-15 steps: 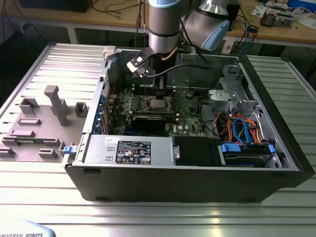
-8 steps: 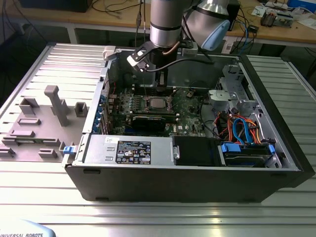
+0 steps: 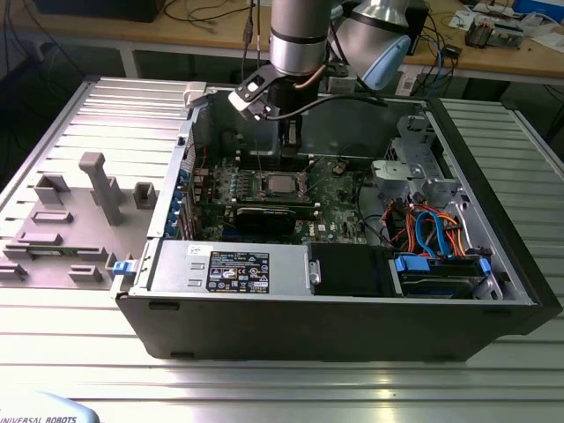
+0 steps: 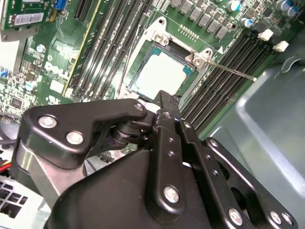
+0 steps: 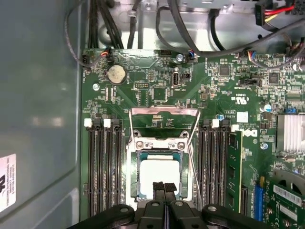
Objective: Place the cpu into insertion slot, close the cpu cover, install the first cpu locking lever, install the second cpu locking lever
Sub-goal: 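Close the cpu cover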
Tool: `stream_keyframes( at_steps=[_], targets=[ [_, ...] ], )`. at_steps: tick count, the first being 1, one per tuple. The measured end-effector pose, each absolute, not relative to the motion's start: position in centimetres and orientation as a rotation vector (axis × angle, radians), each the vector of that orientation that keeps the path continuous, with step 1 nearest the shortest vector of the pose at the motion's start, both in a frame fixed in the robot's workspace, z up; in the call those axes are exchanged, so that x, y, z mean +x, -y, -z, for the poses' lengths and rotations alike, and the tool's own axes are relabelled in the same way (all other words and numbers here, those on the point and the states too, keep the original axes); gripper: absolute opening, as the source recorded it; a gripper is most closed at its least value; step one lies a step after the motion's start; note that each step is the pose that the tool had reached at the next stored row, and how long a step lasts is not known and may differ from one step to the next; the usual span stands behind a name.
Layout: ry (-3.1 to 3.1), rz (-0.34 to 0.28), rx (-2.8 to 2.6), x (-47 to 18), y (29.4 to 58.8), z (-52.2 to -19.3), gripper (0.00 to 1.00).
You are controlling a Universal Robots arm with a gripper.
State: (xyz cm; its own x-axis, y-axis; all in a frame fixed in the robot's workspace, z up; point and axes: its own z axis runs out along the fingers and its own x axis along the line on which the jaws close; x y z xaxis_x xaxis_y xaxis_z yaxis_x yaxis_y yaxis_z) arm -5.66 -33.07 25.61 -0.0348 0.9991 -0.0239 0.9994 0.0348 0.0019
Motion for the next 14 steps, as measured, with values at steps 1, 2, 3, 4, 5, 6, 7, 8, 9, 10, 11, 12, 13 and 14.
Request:
stream_keyframes(
  at_steps=[1, 2, 3, 4, 5, 6, 7, 8, 9, 10, 11, 12, 13, 14],
  targets=[
    [-2.256, 0.024, 2.159, -5.7, 33.1, -25.7, 0.11],
    [-2.263, 0.024, 2.151, -5.7, 33.1, -25.8, 0.11],
    [-2.266, 0.024, 2.149, -5.7, 33.1, -26.1, 0.11],
    [-2.266, 0.024, 2.149, -5.7, 33.1, -26.3, 0.11],
    [-2.266, 0.024, 2.149, -5.7, 33.1, -26.4, 0.11],
    [-2.266, 0.024, 2.148, -5.7, 33.1, -26.6, 0.11],
    [-2.266, 0.024, 2.148, -5.7, 33.1, -26.8, 0.11],
    [-2.266, 0.024, 2.148, -5.7, 33.1, -27.0, 0.11],
    [-2.266, 0.024, 2.148, -5.7, 33.1, -27.1, 0.11],
    [-2.266, 0.024, 2.148, -5.7, 33.1, -27.3, 0.11],
    [-2.266, 0.024, 2.148, -5.7, 33.1, -27.4, 0.11],
    [-2.267, 0.024, 2.148, -5.7, 33.1, -27.5, 0.11],
    [-2.267, 0.024, 2.148, -5.7, 33.1, -27.6, 0.11],
    [-2.267, 0.024, 2.148, -5.7, 33.1, -27.7, 0.11]
  ],
)
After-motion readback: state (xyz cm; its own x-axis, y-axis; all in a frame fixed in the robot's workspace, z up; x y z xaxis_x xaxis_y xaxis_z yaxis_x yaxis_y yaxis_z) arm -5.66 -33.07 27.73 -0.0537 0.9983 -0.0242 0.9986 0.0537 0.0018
